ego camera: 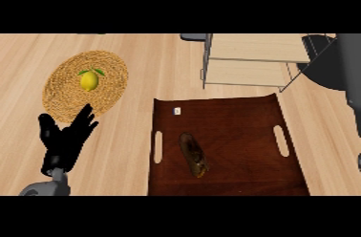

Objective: Pick the squash from the tray and place it in the tiered shelf

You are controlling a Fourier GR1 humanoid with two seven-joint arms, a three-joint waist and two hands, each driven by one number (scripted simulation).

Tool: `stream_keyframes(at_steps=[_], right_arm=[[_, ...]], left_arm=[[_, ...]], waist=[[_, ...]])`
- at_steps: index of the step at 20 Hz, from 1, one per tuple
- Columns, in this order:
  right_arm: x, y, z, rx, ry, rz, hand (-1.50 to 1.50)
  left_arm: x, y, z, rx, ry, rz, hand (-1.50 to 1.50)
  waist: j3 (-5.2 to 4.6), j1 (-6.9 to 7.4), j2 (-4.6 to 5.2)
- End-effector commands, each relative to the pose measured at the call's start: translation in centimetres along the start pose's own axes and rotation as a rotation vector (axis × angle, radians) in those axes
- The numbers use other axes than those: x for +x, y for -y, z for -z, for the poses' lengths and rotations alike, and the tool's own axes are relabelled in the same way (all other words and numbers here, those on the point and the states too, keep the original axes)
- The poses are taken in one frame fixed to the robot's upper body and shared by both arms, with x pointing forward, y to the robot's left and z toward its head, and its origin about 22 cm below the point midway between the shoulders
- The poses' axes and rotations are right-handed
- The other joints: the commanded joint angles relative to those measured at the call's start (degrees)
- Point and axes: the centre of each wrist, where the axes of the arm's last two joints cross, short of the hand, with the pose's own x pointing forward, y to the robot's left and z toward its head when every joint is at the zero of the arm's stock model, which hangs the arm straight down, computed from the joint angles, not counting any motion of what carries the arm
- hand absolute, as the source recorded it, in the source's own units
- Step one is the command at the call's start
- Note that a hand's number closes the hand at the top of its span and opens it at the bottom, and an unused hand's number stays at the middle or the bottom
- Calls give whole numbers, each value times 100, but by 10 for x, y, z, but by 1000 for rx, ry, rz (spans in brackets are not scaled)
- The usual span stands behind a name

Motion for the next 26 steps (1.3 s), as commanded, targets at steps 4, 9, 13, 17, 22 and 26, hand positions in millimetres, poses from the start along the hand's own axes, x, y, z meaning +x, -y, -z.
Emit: stream_keyframes(at_steps=[4,9,13,17,22,26], right_arm=[[-16,4,16,6,47,27,150],[8,-6,16,29,22,-13,150],[-25,-4,21,-28,-13,87,150],[-20,15,25,-96,-65,260,-150],[-15,24,25,-130,-77,470,-150],[-21,14,24,-146,-98,613,-150]], left_arm=[[-9,-15,-5,-5,-30,-7,0],[1,5,4,12,-22,-21,0],[-15,-4,1,5,-35,-3,0],[-19,-5,8,0,-48,-4,0],[3,0,9,-1,-30,-6,0],[-7,-4,9,1,-25,0,0]], waist=[[-25,33,23],[-26,-14,4],[-24,-2,24],[-27,-12,39],[-21,7,24],[-24,-34,21]])
